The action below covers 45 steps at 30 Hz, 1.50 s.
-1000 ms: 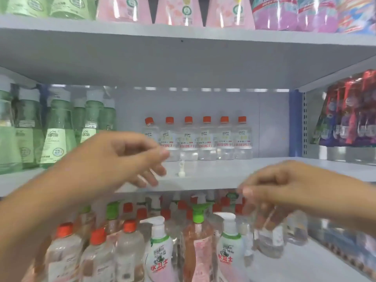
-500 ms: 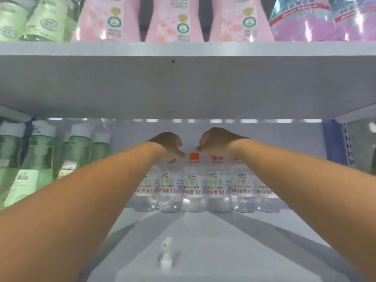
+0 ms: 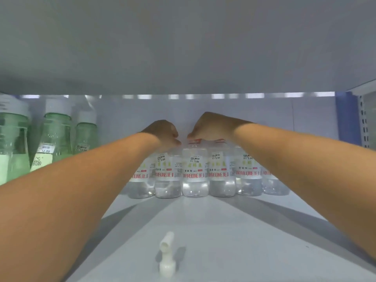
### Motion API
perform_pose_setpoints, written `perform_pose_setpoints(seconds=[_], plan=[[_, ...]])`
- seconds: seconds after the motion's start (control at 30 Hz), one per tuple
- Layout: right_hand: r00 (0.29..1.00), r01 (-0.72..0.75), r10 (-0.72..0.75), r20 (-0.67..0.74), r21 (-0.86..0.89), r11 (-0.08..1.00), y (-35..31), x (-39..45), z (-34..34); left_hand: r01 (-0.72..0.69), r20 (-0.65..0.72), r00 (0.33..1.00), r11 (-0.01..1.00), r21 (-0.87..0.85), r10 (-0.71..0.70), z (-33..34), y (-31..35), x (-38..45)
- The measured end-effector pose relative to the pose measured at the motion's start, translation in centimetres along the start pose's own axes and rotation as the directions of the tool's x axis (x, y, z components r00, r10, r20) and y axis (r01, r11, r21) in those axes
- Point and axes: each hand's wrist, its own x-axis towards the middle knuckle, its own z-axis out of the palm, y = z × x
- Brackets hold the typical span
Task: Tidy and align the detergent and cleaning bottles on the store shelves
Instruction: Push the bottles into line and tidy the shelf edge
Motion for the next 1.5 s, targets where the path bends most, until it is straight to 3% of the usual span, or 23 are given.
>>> perform_pose_setpoints(seconds=[0.17, 0.27, 0.37, 0.5, 0.6, 1.13, 1.27, 1.37, 1.5], plan=[[1.000, 0.017, -0.017, 0.016, -0.026, 1.000, 0.1, -1.1, -1.0, -0.027, -0.024, 0.999, 0.999, -0.039, 0.026, 0.0, -0.5, -0.2], [0.999, -0.006, 0.006, -0.042, -0.004, 1.000, 2.0, -2.6, -3.1, -0.036, -0.103, 0.994, 0.991, -0.130, 0.023, -1.4, -1.3, -0.9], [0.998, -0.051, 0.051, -0.029, -0.008, 0.999, 4.0, -3.9, -3.5, 0.033, -0.178, 0.981, 0.978, -0.206, -0.071, -3.4, -3.3, -1.9], [0.998, -0.056, 0.055, -0.027, -0.017, 0.998, 4.3, -4.0, -2.2, 0.232, -0.011, 0.973, 0.972, -0.032, -0.232, -3.4, -5.5, -3.1], [0.998, -0.053, 0.052, -0.028, -0.026, 0.998, 4.5, -3.8, -1.9, 0.310, 0.109, 0.949, 0.940, -0.143, -0.296, -2.9, -5.4, -3.3], [0.995, -0.104, 0.104, 0.009, 0.079, 0.991, 5.3, -4.0, -1.5, 0.358, 0.145, 0.933, 0.893, -0.273, -0.330, -2.6, -5.7, -3.5], [0.992, -0.128, 0.129, 0.001, 0.094, 0.987, 4.2, -5.9, -2.8, 0.469, 0.148, 0.881, 0.786, -0.404, -0.449, -3.5, -3.5, -5.8], [0.984, -0.158, 0.174, -0.034, 0.278, 0.948, 2.8, -10.1, -4.3, 0.428, 0.077, 0.873, 0.679, -0.596, -0.482, -4.1, -2.1, -9.5], [0.987, -0.122, 0.161, -0.024, 0.545, 0.830, 0.8, -20.6, -5.4, 0.307, 0.050, 0.918, 0.626, -0.717, -0.393, -5.8, 0.5, -17.1]])
